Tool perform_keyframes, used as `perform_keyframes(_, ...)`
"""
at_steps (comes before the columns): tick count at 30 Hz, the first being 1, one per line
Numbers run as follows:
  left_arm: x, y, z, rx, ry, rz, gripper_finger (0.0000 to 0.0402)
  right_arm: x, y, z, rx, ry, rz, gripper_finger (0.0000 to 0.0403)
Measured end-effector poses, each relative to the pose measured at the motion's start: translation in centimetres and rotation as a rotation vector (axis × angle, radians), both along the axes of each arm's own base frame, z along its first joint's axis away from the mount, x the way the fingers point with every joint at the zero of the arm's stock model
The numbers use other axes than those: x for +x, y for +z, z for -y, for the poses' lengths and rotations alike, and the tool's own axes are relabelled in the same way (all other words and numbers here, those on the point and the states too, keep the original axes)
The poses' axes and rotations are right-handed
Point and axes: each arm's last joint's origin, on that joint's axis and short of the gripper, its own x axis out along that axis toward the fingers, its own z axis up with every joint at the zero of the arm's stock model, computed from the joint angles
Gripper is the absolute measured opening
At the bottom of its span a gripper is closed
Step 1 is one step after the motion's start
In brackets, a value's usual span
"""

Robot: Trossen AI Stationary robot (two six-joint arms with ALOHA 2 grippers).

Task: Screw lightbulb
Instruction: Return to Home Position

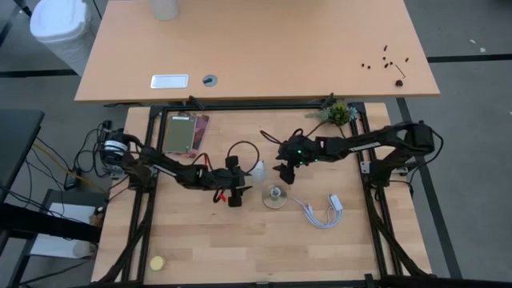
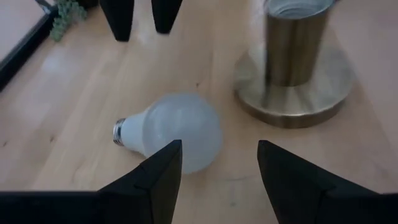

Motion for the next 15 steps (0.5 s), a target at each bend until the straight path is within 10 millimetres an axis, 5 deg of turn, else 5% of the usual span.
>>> perform_keyframes(6, -0.9, 1.5, 0.9, 0.021, 0.005, -0.01, 0.0214, -1.0, 3.1, -2.0, -0.046, 0.021, 0.086, 0.0235)
perform_keyframes(15, -1.2, 2.5, 1.7, -0.041, 0.011, 0.038, 0.0214, -2.1, 5.0, -6.0, -0.124, 0.036, 0.115, 0.0235)
